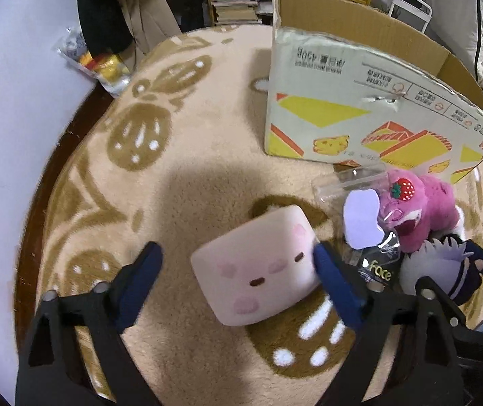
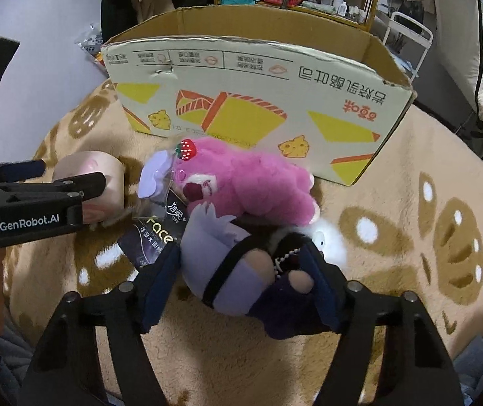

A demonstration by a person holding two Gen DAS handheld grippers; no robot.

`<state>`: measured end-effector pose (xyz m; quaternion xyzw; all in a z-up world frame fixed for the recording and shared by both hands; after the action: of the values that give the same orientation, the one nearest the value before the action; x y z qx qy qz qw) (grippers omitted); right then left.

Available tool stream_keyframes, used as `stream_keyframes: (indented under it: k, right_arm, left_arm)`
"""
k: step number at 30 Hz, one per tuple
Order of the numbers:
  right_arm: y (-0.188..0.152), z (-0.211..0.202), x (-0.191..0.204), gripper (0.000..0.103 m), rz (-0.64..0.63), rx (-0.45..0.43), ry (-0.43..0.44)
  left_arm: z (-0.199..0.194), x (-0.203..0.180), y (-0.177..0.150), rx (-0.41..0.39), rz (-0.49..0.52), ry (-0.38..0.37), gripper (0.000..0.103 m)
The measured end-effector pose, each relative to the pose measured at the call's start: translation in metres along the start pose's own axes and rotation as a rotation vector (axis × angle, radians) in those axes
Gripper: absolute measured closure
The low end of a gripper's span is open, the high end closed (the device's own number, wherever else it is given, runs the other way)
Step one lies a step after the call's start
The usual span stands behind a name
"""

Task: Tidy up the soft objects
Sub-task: 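Grasp the pink cushion with the left tool while the right tool grasps the purple-haired doll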

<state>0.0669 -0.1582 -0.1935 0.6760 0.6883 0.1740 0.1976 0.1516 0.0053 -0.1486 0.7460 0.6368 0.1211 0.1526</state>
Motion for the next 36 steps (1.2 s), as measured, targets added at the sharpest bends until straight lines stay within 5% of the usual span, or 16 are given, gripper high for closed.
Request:
stream_keyframes:
  k: [3,13,36]
  right_arm:
    - [0.0,0.0,0.001,0.031,-0.011,-0.001,0.003]
    - [0.003,-0.006,0.002,0.047,-0.001,-0.025,0.048]
    - [0.004,-0.062,-0.004,0.047,0.023,-0.248,0.073]
  left_arm:
    - [0.005,0.001,-0.003,0.032,-0.018,-0.052,0.031]
    - [0.005,-0.008,-0.01,0.009,0.019,-0.025,0.052]
    - [-0.041,0.005,-0.034,-0.098,-0.04,0.052,0.061]
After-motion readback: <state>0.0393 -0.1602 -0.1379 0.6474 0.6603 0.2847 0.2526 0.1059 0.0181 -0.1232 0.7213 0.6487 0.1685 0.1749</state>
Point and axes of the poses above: each gripper's, at about its wrist camera, not at the fingertips, and z roughly the way its jaws point, x to its left, y to its top, the point moved 1 cm from there along z, roughly the way its jaws point, and after that the axes turned 2 degrees about -y, right-handed, at the moved point
